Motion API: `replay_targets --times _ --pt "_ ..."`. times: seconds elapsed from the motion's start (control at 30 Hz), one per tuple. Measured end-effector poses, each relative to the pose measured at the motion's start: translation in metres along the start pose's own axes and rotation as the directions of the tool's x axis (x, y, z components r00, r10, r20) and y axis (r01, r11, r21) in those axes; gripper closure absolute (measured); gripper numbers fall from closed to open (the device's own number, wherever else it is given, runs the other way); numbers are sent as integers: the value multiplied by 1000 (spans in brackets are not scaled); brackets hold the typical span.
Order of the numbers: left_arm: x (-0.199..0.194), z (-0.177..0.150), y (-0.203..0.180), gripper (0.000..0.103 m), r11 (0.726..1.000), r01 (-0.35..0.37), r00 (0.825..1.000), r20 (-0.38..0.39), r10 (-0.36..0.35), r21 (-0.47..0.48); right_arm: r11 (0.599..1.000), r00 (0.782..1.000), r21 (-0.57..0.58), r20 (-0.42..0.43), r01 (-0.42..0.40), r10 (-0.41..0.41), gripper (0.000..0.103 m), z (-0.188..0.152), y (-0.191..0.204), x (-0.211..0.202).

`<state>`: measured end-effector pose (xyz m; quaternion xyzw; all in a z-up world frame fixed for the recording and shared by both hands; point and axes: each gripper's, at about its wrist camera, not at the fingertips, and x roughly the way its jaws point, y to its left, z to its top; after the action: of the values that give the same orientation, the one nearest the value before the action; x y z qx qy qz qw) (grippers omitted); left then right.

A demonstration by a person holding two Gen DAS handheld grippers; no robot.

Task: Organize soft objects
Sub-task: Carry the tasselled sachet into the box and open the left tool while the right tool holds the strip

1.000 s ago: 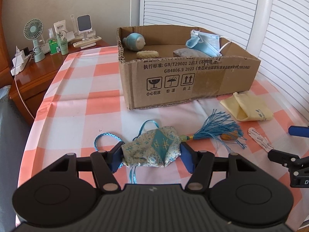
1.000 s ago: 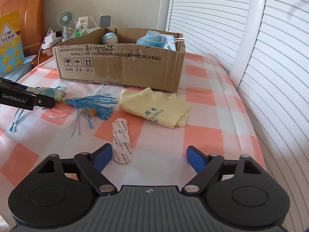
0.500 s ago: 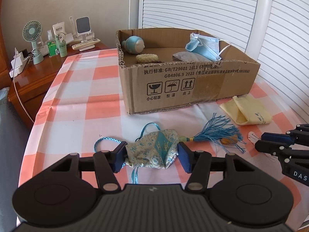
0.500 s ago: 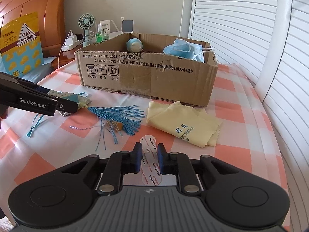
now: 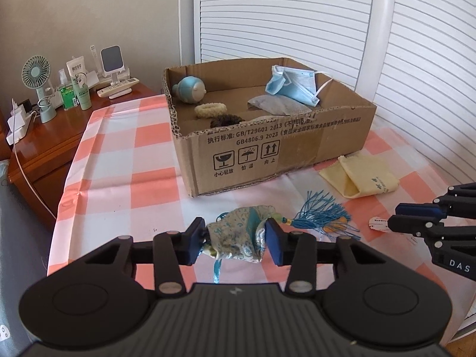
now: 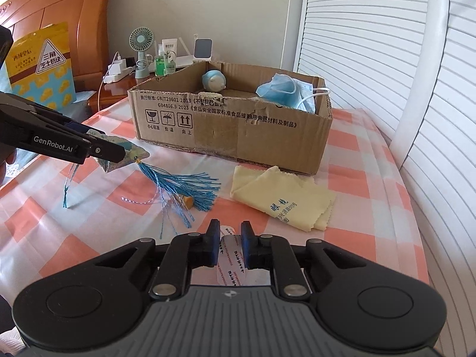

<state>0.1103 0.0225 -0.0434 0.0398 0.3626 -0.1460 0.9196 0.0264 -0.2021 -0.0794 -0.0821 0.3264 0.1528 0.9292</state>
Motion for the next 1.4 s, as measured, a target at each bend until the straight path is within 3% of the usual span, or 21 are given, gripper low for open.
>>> replay_targets --times 0.27,0.6,0.8,0.9,1.0,1.4 --pt "-18 8 0 60 999 3 1000 29 -3 32 999 1000 -32 15 -9 9 85 3 3 -14" --pt "-26 6 -3 60 999 6 999 34 -7 50 997 995 -18 -69 -71 70 77 -19 -2 -4" --pt "-27 4 -3 60 999 10 1000 25 -11 47 994 993 -44 -73 -96 93 60 -23 -6 -4" --pt "-26 5 -1 60 999 12 1000 20 -13 40 991 992 -77 -73 -110 105 61 -22 -2 -3" --pt "-25 5 -1 60 999 14 1000 19 -15 42 990 991 -76 -79 -115 110 83 -20 -3 -3" --pt "-33 21 0 60 996 51 999 9 -52 70 990 994 -106 -58 -96 90 85 -11 -2 -14"
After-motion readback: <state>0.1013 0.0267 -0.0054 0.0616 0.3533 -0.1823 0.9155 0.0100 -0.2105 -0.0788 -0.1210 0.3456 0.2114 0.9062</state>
